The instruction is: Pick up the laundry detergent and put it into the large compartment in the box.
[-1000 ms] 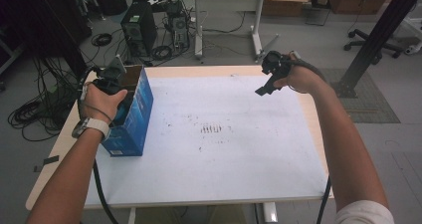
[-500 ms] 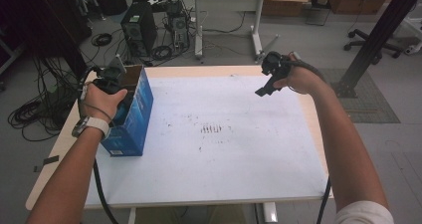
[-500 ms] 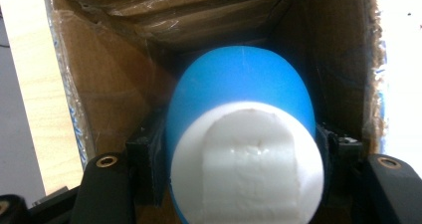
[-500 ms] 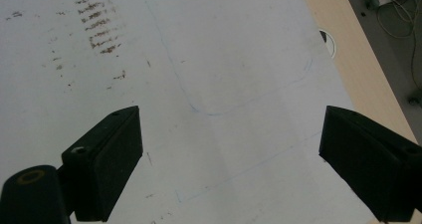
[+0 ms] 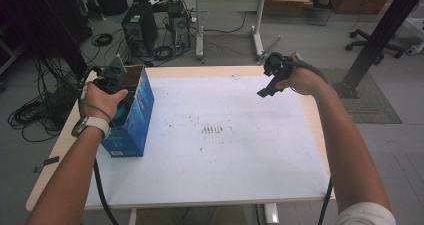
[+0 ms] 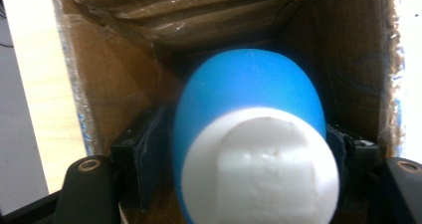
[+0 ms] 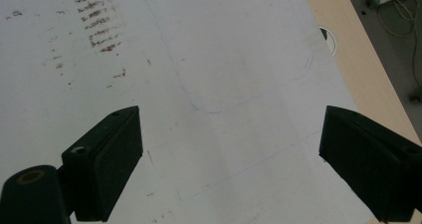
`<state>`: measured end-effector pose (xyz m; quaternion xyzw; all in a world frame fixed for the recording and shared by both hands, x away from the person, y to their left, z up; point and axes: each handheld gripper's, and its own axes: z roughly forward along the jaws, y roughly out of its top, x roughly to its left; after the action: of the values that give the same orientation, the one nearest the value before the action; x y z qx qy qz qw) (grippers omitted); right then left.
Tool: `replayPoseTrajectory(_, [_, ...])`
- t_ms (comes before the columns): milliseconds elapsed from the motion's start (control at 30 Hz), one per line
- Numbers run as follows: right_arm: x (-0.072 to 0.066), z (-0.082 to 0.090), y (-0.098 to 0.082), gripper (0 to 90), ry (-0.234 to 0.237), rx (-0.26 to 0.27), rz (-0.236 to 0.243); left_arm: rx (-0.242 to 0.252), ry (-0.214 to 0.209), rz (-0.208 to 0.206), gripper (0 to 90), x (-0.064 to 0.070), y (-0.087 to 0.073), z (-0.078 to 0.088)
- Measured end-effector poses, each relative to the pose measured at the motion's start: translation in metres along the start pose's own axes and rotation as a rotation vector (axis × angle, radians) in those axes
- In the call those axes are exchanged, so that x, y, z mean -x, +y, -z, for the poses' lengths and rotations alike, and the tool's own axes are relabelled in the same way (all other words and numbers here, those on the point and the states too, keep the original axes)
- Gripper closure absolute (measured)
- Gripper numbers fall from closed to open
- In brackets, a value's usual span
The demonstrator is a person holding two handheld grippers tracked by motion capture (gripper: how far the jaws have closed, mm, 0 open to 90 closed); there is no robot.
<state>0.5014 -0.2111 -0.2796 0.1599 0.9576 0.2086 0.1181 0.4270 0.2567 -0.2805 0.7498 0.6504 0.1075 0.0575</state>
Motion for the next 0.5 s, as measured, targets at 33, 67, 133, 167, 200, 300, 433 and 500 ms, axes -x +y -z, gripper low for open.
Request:
replayPoseTrajectory(33, [0.0, 0.0, -0.0001, 10.1, 0.0, -0.001, 0.0, -0.002, 0.002, -0.002, 28.3, -0.0004, -0.0002, 0.0001])
replayPoseTrajectory(67, [0.0, 0.0, -0.0002, 10.0, 0.0, -0.002, 0.0, -0.002, 0.004, -0.001, 27.5, -0.0006, -0.0004, 0.0001])
replayPoseTrajectory(133, [-0.0002, -0.0002, -0.0003, 10.0, 0.001, -0.001, -0.001, -0.001, 0.007, 0.001, 27.1, -0.0009, -0.0008, 0.0004])
replayPoseTrajectory(167, [-0.0003, -0.0003, -0.0002, 10.0, 0.0, -0.001, 0.001, 0.0, 0.007, -0.001, 26.7, -0.001, -0.0009, 0.0004])
replayPoseTrajectory(200, [-0.0004, -0.0005, -0.0002, 10.0, 0.001, 0.0, 0.001, -0.001, 0.008, -0.003, 26.5, -0.0009, -0.0009, 0.0005])
replayPoseTrajectory(300, [-0.0011, -0.001, -0.0001, 10.1, 0.002, -0.001, 0.001, 0.004, 0.012, -0.002, 25.6, -0.0004, -0.001, 0.0006])
replayPoseTrajectory(433, [-0.0014, -0.0001, -0.0007, 10.0, 0.002, 0.0, 0.0, 0.004, 0.017, -0.009, 24.4, 0.0004, -0.0009, 0.0006])
replayPoseTrajectory(500, [-0.0013, 0.0008, -0.0014, 10.0, 0.0, 0.002, -0.002, 0.008, 0.02, -0.009, 24.2, 0.0005, -0.0011, 0.0013])
